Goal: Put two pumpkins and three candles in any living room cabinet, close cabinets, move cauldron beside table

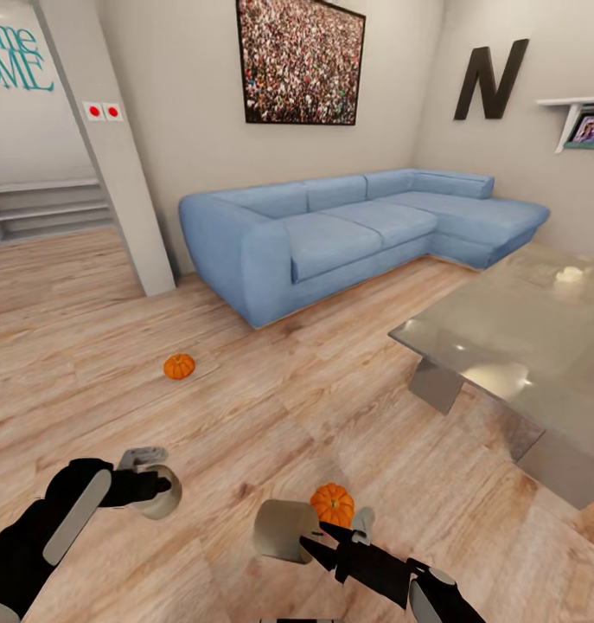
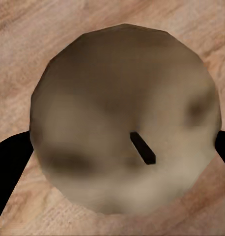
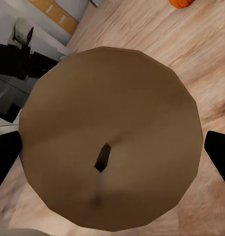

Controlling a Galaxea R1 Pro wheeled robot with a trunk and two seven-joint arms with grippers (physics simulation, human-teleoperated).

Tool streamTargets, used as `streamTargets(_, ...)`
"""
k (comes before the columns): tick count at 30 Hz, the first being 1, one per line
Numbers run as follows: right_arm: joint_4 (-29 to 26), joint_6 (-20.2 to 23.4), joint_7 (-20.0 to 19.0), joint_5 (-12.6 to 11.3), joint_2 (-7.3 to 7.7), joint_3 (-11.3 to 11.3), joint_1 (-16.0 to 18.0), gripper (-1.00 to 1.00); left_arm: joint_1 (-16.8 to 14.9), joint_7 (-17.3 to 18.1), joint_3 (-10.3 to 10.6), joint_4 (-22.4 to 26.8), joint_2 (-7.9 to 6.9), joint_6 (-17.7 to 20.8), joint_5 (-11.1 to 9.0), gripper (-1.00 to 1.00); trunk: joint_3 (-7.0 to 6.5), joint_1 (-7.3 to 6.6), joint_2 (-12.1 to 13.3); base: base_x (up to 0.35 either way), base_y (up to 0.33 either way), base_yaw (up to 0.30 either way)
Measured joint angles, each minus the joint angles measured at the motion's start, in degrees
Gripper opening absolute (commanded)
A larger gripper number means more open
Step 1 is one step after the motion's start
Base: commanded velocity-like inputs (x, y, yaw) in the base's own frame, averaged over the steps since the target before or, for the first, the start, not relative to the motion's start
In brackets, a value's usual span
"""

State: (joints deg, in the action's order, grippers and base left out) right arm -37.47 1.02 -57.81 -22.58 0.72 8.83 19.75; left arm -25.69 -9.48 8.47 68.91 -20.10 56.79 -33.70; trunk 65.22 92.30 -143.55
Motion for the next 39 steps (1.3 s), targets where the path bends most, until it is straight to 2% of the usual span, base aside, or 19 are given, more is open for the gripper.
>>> streamTargets(2, 0.0, -0.2, 0.2, 0.0, 0.00, 0.0, 0.0, -1.00, 0.0, -0.2, -0.3, 0.3, -0.92, 0.2, 0.6, -1.00, -0.44, -0.04, 0.0, -0.153, 0.000, 0.000)
streamTargets(3, 0.1, -0.1, 0.3, 0.0, -0.02, 0.0, 0.0, -1.00, 0.0, -0.2, -0.5, 0.6, -2.35, 0.1, -0.8, -1.00, -0.67, -0.06, 0.0, -0.250, 0.000, 0.000)
streamTargets(4, 0.1, 0.0, 0.4, 0.0, -0.04, 0.0, 0.0, -1.00, 0.0, -0.3, -0.8, 0.8, -3.34, 0.3, 0.3, -1.00, -0.89, -0.08, 0.1, -0.277, 0.000, 0.000)
streamTargets(5, 0.1, 0.0, 0.7, 0.0, -0.05, 0.0, 0.0, -1.00, 0.0, -0.3, -0.9, 1.1, -4.11, 0.4, -0.2, -1.00, -1.11, -0.10, 0.1, -0.244, 0.000, 0.000)
streamTargets(7, 0.2, 0.1, 1.8, 0.1, -0.07, 0.0, 0.0, -1.00, 0.0, -0.3, -1.1, 1.4, -4.98, 0.3, -2.5, -1.00, -1.55, -0.16, 0.1, -0.122, 0.000, 0.000)
streamTargets(9, 0.3, 0.2, 3.0, 0.1, -0.08, 0.0, 0.0, -1.00, 0.1, -0.3, -1.3, 1.6, -5.44, 0.3, -2.8, -1.00, -1.99, -0.22, 0.1, -0.035, 0.000, 0.000)
streamTargets(14, 0.3, 0.2, 3.5, 0.0, -0.08, 0.0, 0.0, -1.00, 0.1, -0.3, -1.3, 1.7, -5.55, 0.3, -3.4, -1.00, -3.10, -0.35, 0.2, -0.041, 0.000, 0.000)
streamTargets(24, 0.3, 0.3, 3.5, -0.2, -0.06, 0.0, 0.0, -1.00, 0.1, -0.3, -1.2, 1.7, -5.20, 0.3, -3.5, -1.00, -5.32, -0.58, 0.3, -0.302, 0.000, 0.000)
streamTargets(31, 0.3, 0.3, 3.5, -0.2, -0.08, 0.0, 0.0, -1.00, 0.1, -0.3, -1.0, 1.7, -4.42, 0.3, -3.5, -1.00, -6.58, -2.12, 3.1, -0.258, 0.000, -0.013)
streamTargets(39, 0.3, 0.3, 3.5, -0.1, -0.08, 0.0, 0.0, -1.00, 0.0, -0.3, -1.2, 1.7, -3.77, 0.2, -3.5, -1.00, -8.01, -3.90, 6.3, -0.029, 0.000, -0.221)
